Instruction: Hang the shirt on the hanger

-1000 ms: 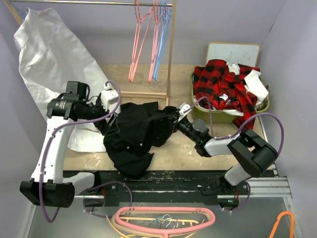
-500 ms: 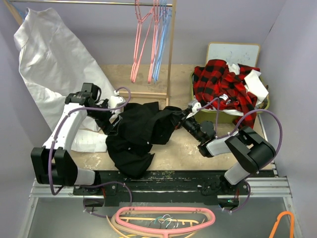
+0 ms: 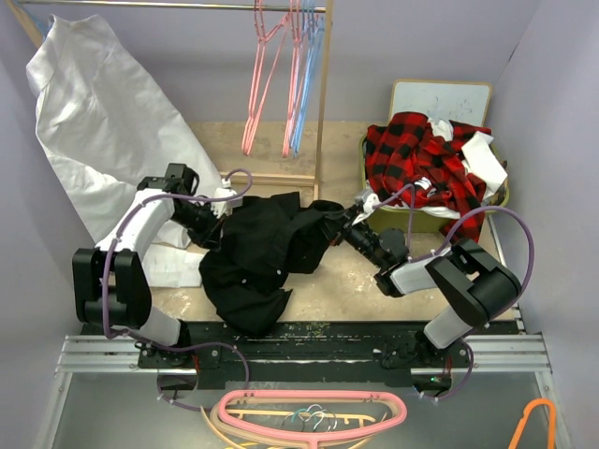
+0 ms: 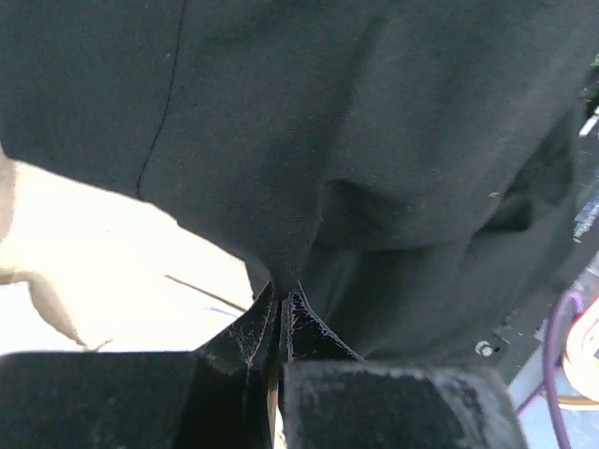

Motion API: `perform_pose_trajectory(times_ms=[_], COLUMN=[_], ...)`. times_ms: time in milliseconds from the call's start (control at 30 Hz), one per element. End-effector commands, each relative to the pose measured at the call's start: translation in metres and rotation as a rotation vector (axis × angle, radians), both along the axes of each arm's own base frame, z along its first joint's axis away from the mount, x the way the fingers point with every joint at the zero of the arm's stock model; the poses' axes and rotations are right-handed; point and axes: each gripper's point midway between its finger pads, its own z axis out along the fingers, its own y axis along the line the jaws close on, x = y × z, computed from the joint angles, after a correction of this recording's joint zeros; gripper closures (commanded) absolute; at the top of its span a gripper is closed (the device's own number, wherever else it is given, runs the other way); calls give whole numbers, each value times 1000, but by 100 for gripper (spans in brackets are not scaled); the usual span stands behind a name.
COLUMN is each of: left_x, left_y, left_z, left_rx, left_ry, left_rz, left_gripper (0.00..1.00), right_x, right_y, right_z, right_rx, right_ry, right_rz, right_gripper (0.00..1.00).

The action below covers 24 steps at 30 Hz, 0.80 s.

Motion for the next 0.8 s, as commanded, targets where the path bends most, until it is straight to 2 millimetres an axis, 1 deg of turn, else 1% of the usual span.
perform_pose_trajectory(times_ms=[0,67,133,167,200,267,300,367,433,467,533,567,633,667,700,733,767], left_x=[-12,-3,8,13,17,20,19,16,10,9,5,3,0,1,3,7,11], left_y=[-17,-11,1,8,16,34,40,48,49,51,55,57,58,59,59,60,59], left_z=[46,83,123,146,168,218,238,267,289,300,320,339,358,361,359,350,335], left_rx=[-124,-108,-47,-17,12,72,92,120,128,133,154,159,163,168,175,181,182], left_ry=[-50,-170,-316,-402,-486,-669,-728,-777,-812,-840,-884,-929,-971,-980,-979,-958,-926], left_rz=[-53,-12,66,109,152,246,273,300,293,293,296,302,295,291,290,287,281], left_gripper=[100,100,100,100,100,100,100,100,100,100,100,100,100,100,100,100,100], right_x=[-10,-10,-5,-4,-4,1,2,5,9,10,10,10,6,5,5,4,0], right_y=[8,14,16,17,18,19,20,23,28,34,49,56,70,76,81,85,89], right_z=[35,42,54,56,63,73,79,91,99,97,102,100,104,104,111,112,109], right_rx=[74,78,65,52,57,49,41,33,30,16,-10,-25,-34,-35,-26,-20,-17], right_ry=[-70,-38,-35,-27,-23,-7,-5,0,36,73,141,186,254,286,297,307,308], right_rz=[81,108,98,98,98,86,85,87,100,119,183,215,279,300,316,333,344], right_gripper=[100,100,100,100,100,100,100,100,100,100,100,100,100,100,100,100,100])
